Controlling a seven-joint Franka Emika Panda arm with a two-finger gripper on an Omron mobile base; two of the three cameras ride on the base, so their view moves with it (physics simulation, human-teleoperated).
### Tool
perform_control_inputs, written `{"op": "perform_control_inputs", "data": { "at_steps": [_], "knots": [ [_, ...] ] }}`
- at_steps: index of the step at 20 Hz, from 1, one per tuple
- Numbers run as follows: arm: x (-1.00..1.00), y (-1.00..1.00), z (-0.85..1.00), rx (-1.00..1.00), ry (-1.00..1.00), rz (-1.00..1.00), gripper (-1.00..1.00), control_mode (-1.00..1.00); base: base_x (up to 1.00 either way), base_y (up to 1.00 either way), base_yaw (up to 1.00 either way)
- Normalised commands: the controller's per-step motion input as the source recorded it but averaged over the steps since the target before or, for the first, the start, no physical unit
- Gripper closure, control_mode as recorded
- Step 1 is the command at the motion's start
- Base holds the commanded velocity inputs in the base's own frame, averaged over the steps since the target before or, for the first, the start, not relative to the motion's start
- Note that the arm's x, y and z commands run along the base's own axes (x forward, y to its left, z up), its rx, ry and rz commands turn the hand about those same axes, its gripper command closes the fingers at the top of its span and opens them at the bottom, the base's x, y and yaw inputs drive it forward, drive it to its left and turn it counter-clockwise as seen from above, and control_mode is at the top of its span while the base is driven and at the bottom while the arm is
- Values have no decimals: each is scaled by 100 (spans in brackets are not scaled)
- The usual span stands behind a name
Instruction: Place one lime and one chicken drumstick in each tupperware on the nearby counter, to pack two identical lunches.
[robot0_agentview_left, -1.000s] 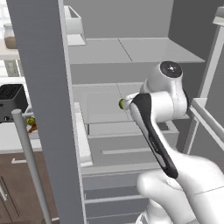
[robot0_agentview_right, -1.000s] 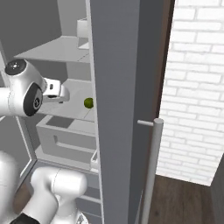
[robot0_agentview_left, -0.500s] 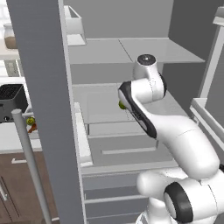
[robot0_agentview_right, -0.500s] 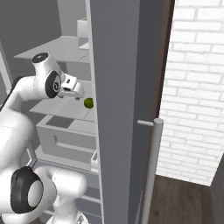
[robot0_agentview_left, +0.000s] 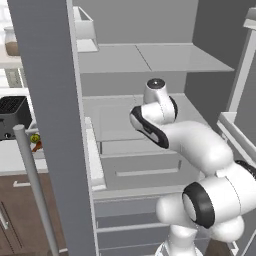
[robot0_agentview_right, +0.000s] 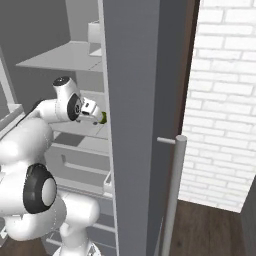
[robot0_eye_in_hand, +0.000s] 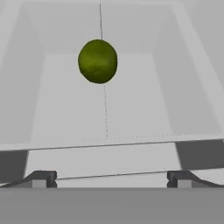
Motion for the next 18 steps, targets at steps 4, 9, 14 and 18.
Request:
{"op": "perform_control_inputs", "data": {
  "at_steps": [4, 9, 14, 18],
  "knots": [
    [46, 0, -41, -1, 10, 1, -100, -100, 0, 0, 0],
    [81, 0, -5, -1, 11, 0, -100, -100, 0, 0, 0],
    [27, -18, -7, 0, 5, 3, -100, -100, 0, 0, 0],
    [64, -21, -2, 0, 1, 0, -100, -100, 0, 0, 0]
  ]
}}
